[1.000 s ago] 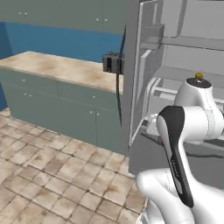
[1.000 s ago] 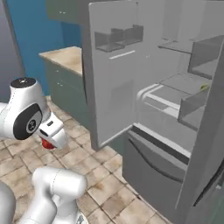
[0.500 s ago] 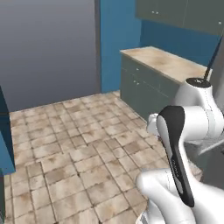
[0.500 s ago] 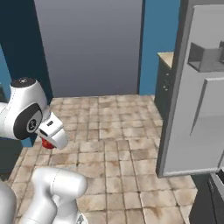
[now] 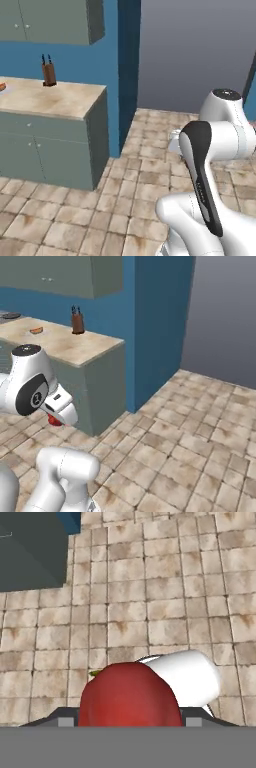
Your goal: Place the cold items (bell pepper and orange) from the fridge in one tupperware on the dining counter. Place the warm items (kebab skewer and hot dog) in the stove area in another tupperware.
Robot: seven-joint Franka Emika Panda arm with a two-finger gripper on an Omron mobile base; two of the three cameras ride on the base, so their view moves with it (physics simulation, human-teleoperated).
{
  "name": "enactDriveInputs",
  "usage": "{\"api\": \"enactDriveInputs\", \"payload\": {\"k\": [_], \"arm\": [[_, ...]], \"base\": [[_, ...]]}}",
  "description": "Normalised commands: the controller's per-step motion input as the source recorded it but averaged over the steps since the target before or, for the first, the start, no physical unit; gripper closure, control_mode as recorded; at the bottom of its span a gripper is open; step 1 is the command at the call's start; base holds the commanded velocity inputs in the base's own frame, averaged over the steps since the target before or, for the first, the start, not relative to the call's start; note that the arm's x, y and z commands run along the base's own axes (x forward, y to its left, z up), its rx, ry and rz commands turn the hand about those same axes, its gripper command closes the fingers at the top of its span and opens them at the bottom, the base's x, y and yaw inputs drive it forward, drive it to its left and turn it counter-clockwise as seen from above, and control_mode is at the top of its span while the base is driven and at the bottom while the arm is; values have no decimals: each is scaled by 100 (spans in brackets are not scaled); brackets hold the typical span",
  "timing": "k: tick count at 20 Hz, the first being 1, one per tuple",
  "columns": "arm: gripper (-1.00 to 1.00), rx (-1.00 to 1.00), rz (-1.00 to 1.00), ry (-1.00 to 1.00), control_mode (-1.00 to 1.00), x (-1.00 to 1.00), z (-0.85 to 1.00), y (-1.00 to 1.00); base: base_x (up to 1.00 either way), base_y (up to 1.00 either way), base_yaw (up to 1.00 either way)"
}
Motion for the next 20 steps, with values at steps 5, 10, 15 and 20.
{"api": "enactDriveInputs", "payload": {"k": [5, 10, 15, 20], "arm": [[100, 0, 0, 0, 100, 0, 0, 0], [100, 0, 0, 0, 100, 0, 0, 0], [100, 0, 0, 0, 100, 0, 0, 0], [100, 0, 0, 0, 100, 0, 0, 0]], "base": [[2, 11, 98], [28, 0, 92], [51, -11, 75], [26, -34, 19]]}}
